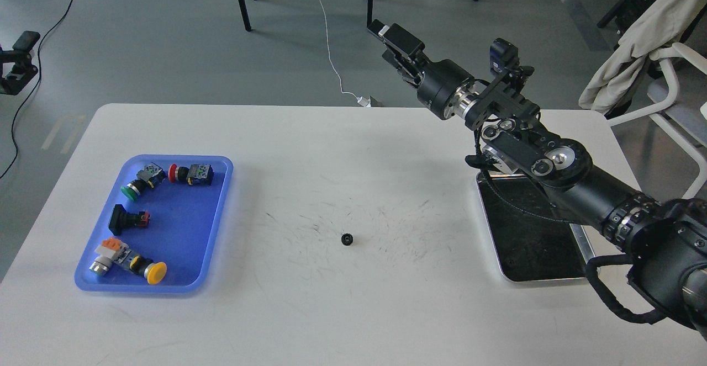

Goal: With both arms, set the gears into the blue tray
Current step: 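Raise and retract the right arm away from the ring, then reach the left gripper from the blue tray toward the black ring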

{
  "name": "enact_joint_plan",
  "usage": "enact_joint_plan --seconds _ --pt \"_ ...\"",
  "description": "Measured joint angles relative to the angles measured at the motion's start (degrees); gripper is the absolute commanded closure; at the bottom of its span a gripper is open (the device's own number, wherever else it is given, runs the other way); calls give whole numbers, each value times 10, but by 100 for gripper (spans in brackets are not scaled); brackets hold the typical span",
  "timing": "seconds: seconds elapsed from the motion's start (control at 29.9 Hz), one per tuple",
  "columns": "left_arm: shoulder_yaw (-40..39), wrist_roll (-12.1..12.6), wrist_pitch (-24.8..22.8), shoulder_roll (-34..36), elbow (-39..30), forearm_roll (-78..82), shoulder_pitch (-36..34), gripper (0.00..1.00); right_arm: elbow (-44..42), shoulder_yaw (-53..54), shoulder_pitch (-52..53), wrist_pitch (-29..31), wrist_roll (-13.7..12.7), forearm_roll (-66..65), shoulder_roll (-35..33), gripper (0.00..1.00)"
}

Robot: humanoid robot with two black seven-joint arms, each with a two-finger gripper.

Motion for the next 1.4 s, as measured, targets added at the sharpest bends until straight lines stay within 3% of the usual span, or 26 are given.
enact_joint_plan --seconds 0.47,0.64,0.84,1.14,1.2,1.34,1.4 --pt "1 -1 14 34 -106 210 5 2 99 2 -51 4 -4 136 -158 6" --pt "2 -1 14 85 -200 261 12 2 127 6 -73 8 -4 146 -189 6" --pt "6 -1 22 97 -251 319 14 2 136 3 -90 10 -9 204 -230 3" --pt "27 0 75 101 -340 440 24 2 148 17 -133 -3 -11 254 -259 3" --pt "36 0 92 101 -357 449 26 2 156 24 -143 -3 -20 290 -260 3" --pt "68 0 102 104 -384 464 28 2 162 27 -155 0 -70 398 -260 3" --pt "81 0 98 105 -394 475 28 2 163 27 -156 1 -81 416 -260 3"
